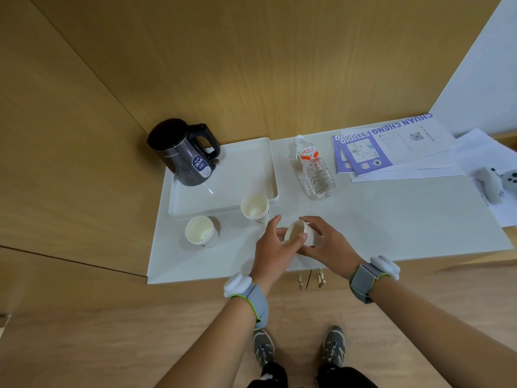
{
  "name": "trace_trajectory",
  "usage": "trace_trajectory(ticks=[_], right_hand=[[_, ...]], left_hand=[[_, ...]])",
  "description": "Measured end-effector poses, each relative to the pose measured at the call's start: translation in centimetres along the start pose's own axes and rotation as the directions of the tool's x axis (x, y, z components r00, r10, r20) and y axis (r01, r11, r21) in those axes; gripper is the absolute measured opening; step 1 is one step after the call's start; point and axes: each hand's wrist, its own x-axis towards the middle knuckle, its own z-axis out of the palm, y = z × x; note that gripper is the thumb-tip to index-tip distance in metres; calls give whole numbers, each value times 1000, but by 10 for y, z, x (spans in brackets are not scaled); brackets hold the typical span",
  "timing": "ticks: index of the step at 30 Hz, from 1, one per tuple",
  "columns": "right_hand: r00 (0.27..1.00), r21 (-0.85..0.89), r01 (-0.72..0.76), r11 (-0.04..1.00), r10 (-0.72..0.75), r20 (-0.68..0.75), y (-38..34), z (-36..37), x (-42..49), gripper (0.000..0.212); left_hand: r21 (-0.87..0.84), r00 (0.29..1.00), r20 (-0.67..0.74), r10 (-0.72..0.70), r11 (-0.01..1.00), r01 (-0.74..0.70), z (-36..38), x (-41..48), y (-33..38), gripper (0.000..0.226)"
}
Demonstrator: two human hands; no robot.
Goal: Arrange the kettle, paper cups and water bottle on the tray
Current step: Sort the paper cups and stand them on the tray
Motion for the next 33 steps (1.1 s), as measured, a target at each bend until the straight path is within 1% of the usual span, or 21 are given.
trace_trajectory(ticks=[4, 7, 11, 13, 16, 17, 19, 24, 27, 31, 33], right_hand=[[1000, -32, 9, 999, -9, 8, -2, -3, -2, 68], [1000, -19, 12, 1000, -12, 6, -4, -3, -3, 65], [999, -29, 37, 999, -37, -17, -6, -2, -4, 63], [998, -39, 43, 998, -45, -35, -6, -3, -5, 63], [997, -78, 35, 996, -40, -66, -4, -3, -6, 65], [996, -100, 36, 994, -43, -73, -4, -3, -7, 67], [995, -134, 27, 991, -40, -91, -1, -3, -7, 68], [993, -118, -9, 993, -5, -121, -3, 0, -9, 69], [991, -89, -56, 994, 44, -125, -5, -1, -10, 67], [987, -64, -98, 993, 89, -132, 1, -7, -15, 69], [983, -32, -128, 991, 122, -140, 3, -9, -18, 70]], left_hand=[[-17, 1000, -4, -3, 1000, 3, -1, -4, 0, 79], [-34, 1000, -1, -4, 999, 4, -2, -6, 0, 77], [-40, 1000, -5, 8, 999, -9, -6, -10, 5, 68], [-33, 1000, -1, 26, 999, -26, -7, -13, 6, 54], [19, 996, 17, 88, 996, -88, -6, -14, 6, 20], [47, 993, 32, 113, 992, -114, -5, -14, 6, 14], [83, 986, 56, 155, 984, -159, -3, -13, 5, 14], [125, 967, 21, 252, 959, -253, 0, -11, 5, 12], [126, 956, -49, 288, 952, -281, -3, -10, 4, 11], [138, 937, -119, 328, 940, -311, -15, -5, 5, 13], [134, 916, -194, 351, 935, -330, -26, -1, 7, 11]])
